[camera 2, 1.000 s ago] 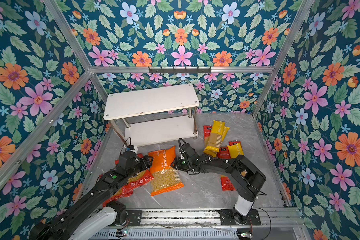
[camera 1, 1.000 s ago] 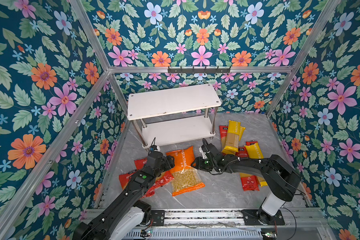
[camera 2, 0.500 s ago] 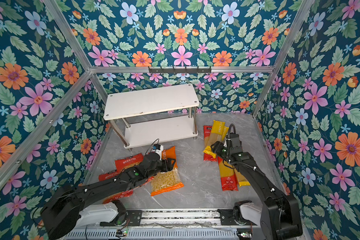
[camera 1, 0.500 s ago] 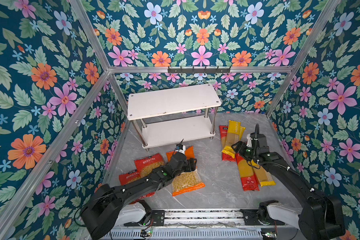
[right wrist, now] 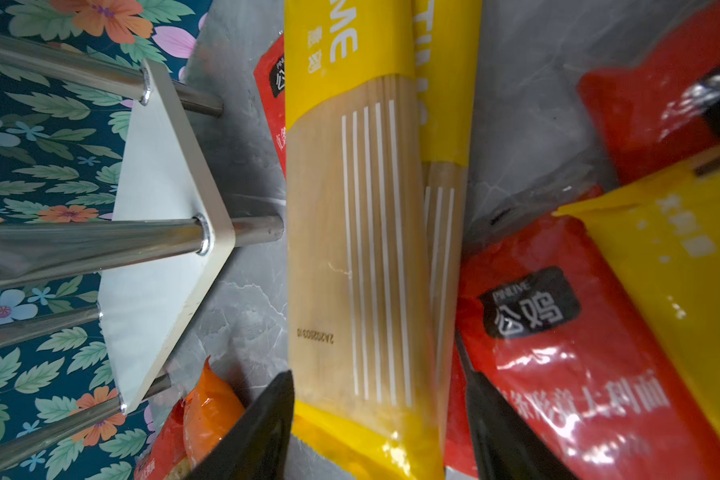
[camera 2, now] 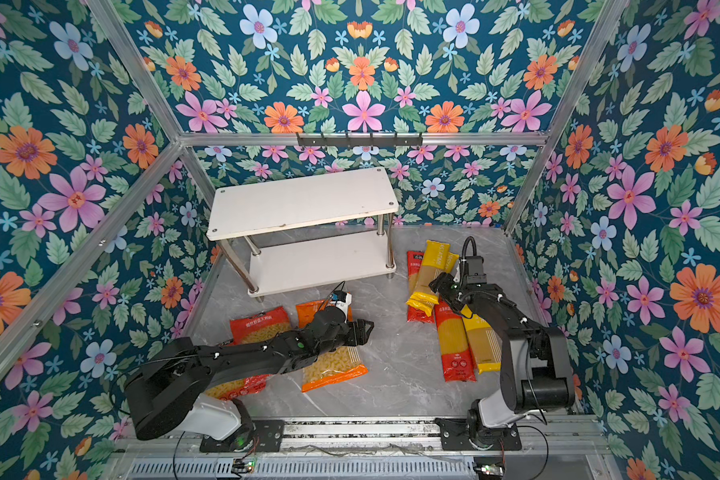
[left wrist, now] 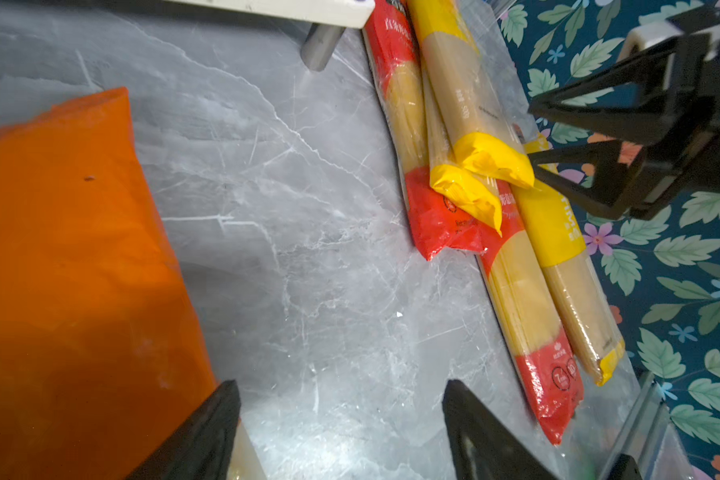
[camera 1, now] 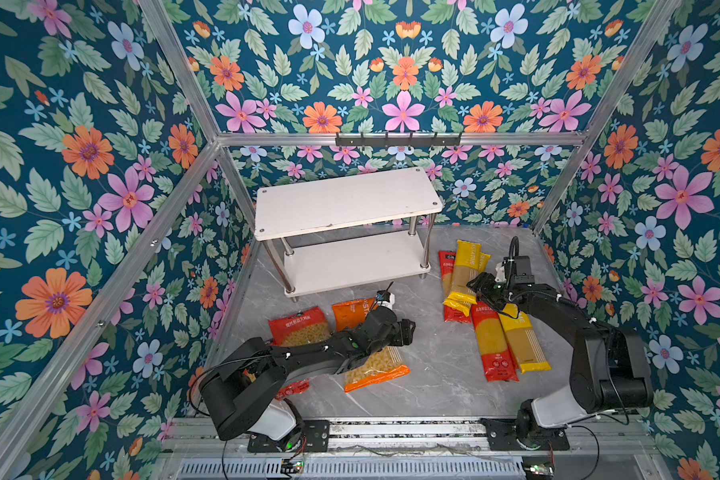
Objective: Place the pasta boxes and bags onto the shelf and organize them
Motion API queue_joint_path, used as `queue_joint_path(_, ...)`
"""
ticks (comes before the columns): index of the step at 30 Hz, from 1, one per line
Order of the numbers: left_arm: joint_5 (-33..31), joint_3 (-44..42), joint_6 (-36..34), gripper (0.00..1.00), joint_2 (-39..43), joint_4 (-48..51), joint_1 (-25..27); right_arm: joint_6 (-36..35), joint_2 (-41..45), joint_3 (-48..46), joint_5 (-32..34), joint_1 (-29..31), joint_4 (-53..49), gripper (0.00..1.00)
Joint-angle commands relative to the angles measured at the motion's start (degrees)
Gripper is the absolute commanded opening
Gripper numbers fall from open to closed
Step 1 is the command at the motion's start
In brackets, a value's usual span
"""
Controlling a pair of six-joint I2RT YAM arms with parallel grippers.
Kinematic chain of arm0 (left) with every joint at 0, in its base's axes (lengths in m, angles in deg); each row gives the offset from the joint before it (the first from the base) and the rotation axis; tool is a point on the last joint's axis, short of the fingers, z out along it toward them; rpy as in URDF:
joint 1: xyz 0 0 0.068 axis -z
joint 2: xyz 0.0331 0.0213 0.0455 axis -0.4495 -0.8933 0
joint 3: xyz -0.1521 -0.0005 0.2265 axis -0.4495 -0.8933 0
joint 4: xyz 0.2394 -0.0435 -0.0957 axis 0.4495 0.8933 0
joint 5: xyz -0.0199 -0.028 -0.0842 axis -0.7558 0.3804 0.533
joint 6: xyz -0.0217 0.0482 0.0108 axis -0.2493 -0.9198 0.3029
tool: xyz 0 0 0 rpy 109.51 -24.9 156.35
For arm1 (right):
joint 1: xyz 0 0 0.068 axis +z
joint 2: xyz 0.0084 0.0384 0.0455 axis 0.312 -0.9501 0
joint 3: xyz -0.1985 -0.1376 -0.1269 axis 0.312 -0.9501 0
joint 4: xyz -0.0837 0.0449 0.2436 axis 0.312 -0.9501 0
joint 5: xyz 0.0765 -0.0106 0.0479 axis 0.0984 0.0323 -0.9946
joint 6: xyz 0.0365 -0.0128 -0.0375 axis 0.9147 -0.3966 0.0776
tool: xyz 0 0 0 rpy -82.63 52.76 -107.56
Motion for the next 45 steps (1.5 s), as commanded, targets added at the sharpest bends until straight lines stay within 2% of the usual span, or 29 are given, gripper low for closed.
queue_joint_path(1, -1.1, 0.2, -0.2, 0.8, 0.7, -0.7, 0.1, 0.2, -1.9, 0.3, -2.1, 0.0, 2.9, 0.64)
queue_joint_path(3, -1.1, 0.2, -0.2, 0.8, 0.7, -0.4, 0.0, 0.6, -3.0, 0.5, -3.2, 0.0, 3.3, 0.58)
queue_joint_path(15, -1.7, 0.7, -0.2, 0.8, 1.1, -0.2, 0.0, 1.9, -0.7, -2.7, -8.3, 0.5, 4.9, 0.09)
queue_joint_path(18, -1.8, 0.7, 0.1, 0.8, 0.9, -1.1, 0.0, 1.5, 2.2, -4.0, -9.3, 2.9, 2.5, 0.03)
queue_joint_path(22, -2.9, 1.6, 0.7, 0.81, 0.4, 0.3, -0.1, 2.5, 8.0, -9.5, -8.1, 7.7, 0.2, 0.03)
queue_joint_path(29, -1.4, 2.3, 0.8, 0.82, -0.7, -2.5, -0.7, 10.0, 21.7, -24.2, -8.8, 12.9, 1.2, 0.03)
queue_joint_path(31, 1.2, 3.2, 1.5, 0.82, -2.9, -5.2, -0.7, 10.0, 23.7, -26.3, -11.0, 13.0, 1.1, 0.09)
queue_joint_path(32, 2.6, 3.8, 2.0, 0.82, -4.5, -6.6, -0.7, 7.9, 24.3, -25.5, -10.4, 13.0, -2.4, 0.16)
queue_joint_path(34, 4.8, 5.0, 3.0, 0.82, -7.1, -8.9, -0.6, 3.5, 25.5, -22.9, -6.6, 13.0, -8.7, 0.31)
queue_joint_path(36, 6.6, 5.6, 4.1, 0.81, -8.9, -10.3, -0.6, 0.1, 26.2, -19.5, -3.1, 13.0, -12.3, 0.41)
queue_joint_path(40, 7.7, 6.0, 4.0, 0.8, -9.7, -9.7, -0.2, -4.6, 22.5, -13.6, 0.5, 12.9, -14.6, 0.5)
queue_joint_path(45, 7.7, 5.5, 3.9, 0.78, -10.3, -9.6, 0.6, -5.3, 15.3, -12.4, -3.0, 12.8, -8.9, 0.56)
